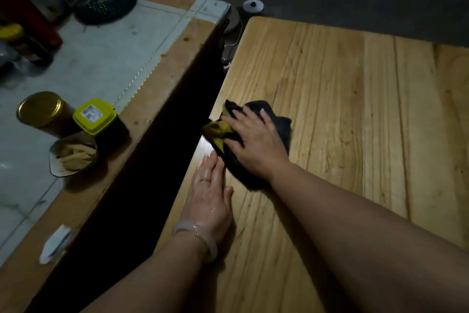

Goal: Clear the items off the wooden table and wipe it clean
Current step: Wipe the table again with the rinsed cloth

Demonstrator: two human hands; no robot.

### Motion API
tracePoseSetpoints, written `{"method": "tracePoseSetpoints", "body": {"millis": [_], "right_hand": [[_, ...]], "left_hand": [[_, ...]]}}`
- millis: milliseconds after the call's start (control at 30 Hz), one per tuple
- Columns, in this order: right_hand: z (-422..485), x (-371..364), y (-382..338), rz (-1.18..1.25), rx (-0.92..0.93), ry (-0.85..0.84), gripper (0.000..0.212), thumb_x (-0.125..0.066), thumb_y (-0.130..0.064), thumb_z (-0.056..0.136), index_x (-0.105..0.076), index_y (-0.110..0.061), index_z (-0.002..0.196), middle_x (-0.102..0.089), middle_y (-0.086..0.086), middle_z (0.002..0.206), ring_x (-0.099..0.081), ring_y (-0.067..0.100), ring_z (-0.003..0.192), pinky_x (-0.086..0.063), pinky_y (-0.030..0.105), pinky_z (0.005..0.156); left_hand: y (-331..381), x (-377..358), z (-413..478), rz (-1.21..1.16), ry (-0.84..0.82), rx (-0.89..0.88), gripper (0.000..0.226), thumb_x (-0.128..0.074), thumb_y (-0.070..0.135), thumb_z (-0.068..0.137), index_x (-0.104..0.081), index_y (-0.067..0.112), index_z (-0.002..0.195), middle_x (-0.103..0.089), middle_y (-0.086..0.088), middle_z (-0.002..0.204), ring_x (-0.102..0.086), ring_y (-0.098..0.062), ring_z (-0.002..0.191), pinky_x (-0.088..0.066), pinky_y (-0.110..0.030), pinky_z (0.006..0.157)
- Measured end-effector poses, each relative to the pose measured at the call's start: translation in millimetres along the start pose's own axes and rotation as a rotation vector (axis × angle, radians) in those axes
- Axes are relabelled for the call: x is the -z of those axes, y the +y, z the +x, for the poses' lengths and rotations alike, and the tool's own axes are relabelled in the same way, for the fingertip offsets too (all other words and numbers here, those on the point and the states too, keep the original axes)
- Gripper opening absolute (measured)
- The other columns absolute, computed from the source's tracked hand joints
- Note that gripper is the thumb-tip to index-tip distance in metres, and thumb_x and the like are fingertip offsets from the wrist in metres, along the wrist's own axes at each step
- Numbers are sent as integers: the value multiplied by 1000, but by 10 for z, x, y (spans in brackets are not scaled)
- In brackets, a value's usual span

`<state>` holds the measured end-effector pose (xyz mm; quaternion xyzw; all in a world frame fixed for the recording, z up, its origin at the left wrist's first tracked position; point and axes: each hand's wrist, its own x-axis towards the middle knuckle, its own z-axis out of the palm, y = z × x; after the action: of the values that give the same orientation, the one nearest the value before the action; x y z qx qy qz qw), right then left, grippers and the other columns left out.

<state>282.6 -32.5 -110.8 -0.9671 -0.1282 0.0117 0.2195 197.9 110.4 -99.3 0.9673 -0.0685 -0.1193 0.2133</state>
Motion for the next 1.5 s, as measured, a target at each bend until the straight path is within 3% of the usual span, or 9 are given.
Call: {"method": "tracePoseSetpoints", "body": {"millis": [267, 533, 700, 767, 833, 1000, 1133, 1300, 1500], "right_hand": [[-1049, 193, 343, -107, 29, -62, 54, -32, -53, 94, -31, -41, 148, -28, -12, 156, -8, 8, 149, -1, 43, 121], [-811, 38, 1, -148, -547, 61, 55, -24, -50, 101, -15, -36, 153, -6, -4, 163, 10, 17, 149, 11, 49, 118], [-1187, -222, -659, -155, -322, 37, 57, -24, -49, 97, -22, -35, 152, -14, -2, 162, 2, 21, 150, 6, 52, 118], [-1435, -274, -801, -128, -233, -1, 57, -28, -47, 95, -25, -36, 151, -17, -2, 161, -1, 20, 150, 1, 51, 118], [-1653, -288, -853, -102, -137, -59, 59, -33, -43, 93, -26, -33, 151, -19, -3, 161, -2, 19, 150, -2, 50, 117], [-1904, -186, -722, -176, 86, -137, 70, -44, -50, 92, -29, -17, 151, -37, 2, 153, -21, 18, 147, -10, 46, 117], [-1868, -138, -527, -213, 123, -148, 66, -45, -48, 93, -28, -21, 151, -36, 0, 154, -16, 19, 148, -13, 47, 116], [-1669, -80, -352, -196, 9, -110, 73, -44, -40, 93, -9, -27, 156, -13, -6, 162, -5, 15, 150, -11, 48, 116], [-1277, -41, -131, -204, -110, -100, 66, -29, -45, 92, -15, -30, 154, -16, -8, 161, -8, 14, 149, -7, 48, 117]], "left_hand": [[-105, 29, 29, -131, 25, -5, 54, -30, 8, 98, -20, 24, 149, -6, 14, 157, 2, -1, 143, 3, -15, 111], [-152, 38, 88, -158, 11, -12, 57, -36, 2, 94, -28, 20, 147, -11, 11, 157, -5, -4, 144, -1, -15, 112], [-226, 141, 119, -412, -63, 23, 57, -44, -6, 85, -44, 13, 139, -30, 6, 149, -24, -6, 139, -16, -12, 110], [-183, 196, 14, -680, 73, 140, 51, -47, -4, 83, -54, 18, 129, -48, 5, 136, -44, -6, 126, -32, -17, 105], [-47, 166, -262, -615, 212, 69, 39, -47, 3, 91, -58, 21, 124, -55, 4, 127, -50, -6, 118, -36, -16, 100], [153, -255, -792, -272, 128, -287, 45, -25, 33, 98, -54, 24, 130, -43, 17, 140, -28, 4, 136, -17, -27, 115], [192, -258, -687, -171, 52, -322, 63, -3, 50, 97, -37, 23, 143, -32, 12, 150, -16, 4, 140, -11, -29, 117], [261, -162, -441, -36, -81, -281, 76, 10, 63, 84, 13, 23, 148, 20, 12, 154, 22, 5, 138, 10, -23, 116], [193, -198, -504, -8, -118, -238, 83, 15, 70, 81, 23, 17, 145, 30, 3, 152, 30, -2, 137, 13, -28, 115]]}}
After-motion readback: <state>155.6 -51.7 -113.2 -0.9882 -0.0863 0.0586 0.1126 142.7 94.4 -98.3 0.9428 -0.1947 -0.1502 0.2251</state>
